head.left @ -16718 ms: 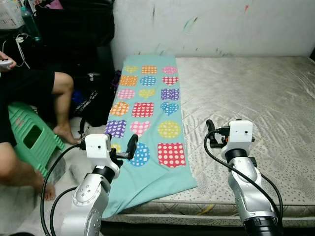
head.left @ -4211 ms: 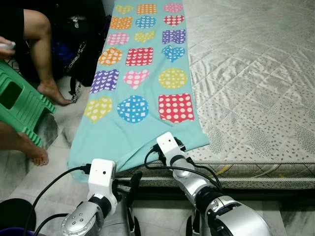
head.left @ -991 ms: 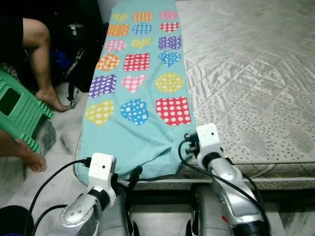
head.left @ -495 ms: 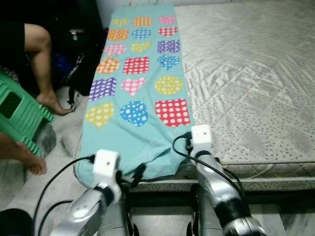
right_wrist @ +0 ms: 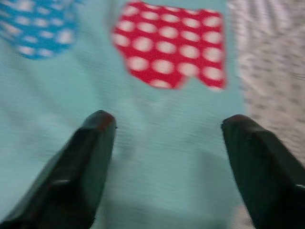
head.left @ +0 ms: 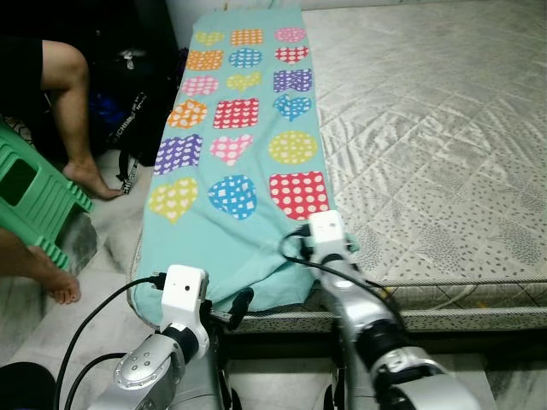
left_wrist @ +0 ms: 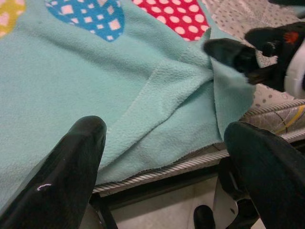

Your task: Clean up the room

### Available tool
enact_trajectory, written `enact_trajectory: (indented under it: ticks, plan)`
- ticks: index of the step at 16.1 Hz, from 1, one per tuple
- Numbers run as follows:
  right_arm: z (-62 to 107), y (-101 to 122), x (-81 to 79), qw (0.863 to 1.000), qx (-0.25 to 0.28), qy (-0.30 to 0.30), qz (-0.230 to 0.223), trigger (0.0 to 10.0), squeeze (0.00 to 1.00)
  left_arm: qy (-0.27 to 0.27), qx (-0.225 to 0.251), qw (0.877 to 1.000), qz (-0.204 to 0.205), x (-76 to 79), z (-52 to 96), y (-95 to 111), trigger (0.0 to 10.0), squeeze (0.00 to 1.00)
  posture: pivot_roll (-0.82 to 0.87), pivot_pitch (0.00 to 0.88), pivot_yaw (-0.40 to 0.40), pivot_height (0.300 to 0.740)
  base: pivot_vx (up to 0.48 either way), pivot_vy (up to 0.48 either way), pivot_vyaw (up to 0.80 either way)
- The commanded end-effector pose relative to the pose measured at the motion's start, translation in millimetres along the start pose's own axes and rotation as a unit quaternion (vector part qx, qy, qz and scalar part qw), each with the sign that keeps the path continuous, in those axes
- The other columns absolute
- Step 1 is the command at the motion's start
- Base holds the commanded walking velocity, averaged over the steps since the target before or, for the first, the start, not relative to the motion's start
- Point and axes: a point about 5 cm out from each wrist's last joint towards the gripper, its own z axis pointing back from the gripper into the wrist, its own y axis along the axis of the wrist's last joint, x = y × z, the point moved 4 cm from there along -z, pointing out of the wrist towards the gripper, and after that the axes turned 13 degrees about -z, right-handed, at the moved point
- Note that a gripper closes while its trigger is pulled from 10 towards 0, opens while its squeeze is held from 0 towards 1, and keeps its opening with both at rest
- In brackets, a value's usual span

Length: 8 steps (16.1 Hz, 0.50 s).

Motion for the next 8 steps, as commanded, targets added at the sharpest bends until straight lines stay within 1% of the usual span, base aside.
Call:
enact_trajectory:
  ticks: [1, 2, 3, 4, 5, 6, 8]
  plan:
    - [-0.2, 5, -9.8, 1.000, 0.003, 0.021, -0.003, 10.0, 1.00, 0.010, -0.004, 1.000, -0.002, -3.9, 3.7, -1, 10.0, 0.00, 0.03, 0.112, 0.059, 0.570, 0.000, 0.000, 0.00]
    - [1.8, 6, -19.1, 0.999, 0.005, 0.039, -0.001, 10.0, 0.80, 0.007, -0.003, 1.000, -0.002, -2.8, 3.2, -1, 10.0, 0.00, 0.03, 0.115, 0.061, 0.570, 0.000, 0.000, 0.00]
    - [3.0, 4, -24.8, 0.999, 0.009, 0.050, 0.014, 10.0, 0.40, 0.006, -0.003, 1.000, -0.002, -2.5, 2.3, -1, 10.0, 0.00, 0.03, 0.115, 0.061, 0.570, 0.000, 0.000, 0.00]
    - [4.0, -3, -22.8, 0.999, 0.009, 0.041, 0.028, 10.0, 0.00, 0.006, -0.004, 1.000, -0.001, -2.3, 1.4, -1, 10.0, 0.00, 0.02, 0.115, 0.062, 0.570, 0.000, 0.000, 0.00]
    - [4.3, -7, -20.7, 0.999, 0.006, 0.034, 0.030, 10.0, 0.00, 0.006, -0.004, 1.000, -0.001, -2.2, 1.1, -1, 10.0, 0.00, 0.02, 0.117, 0.062, 0.570, 0.000, 0.000, 0.00]
    - [5.3, -14, -10.0, 0.998, 0.011, 0.004, 0.067, 10.0, 0.00, 0.004, -0.004, 1.000, -0.002, -1.7, 0.6, -1, 10.0, 0.00, 0.02, 0.117, 0.062, 0.570, 0.000, 0.000, 0.00]
    - [5.6, -18, -1.7, 0.995, 0.013, -0.016, 0.099, 10.0, 0.00, 0.004, -0.004, 1.000, -0.002, -1.9, 0.7, -1, 10.0, 0.00, 0.03, 0.116, 0.062, 0.570, 0.000, 0.000, 0.00]
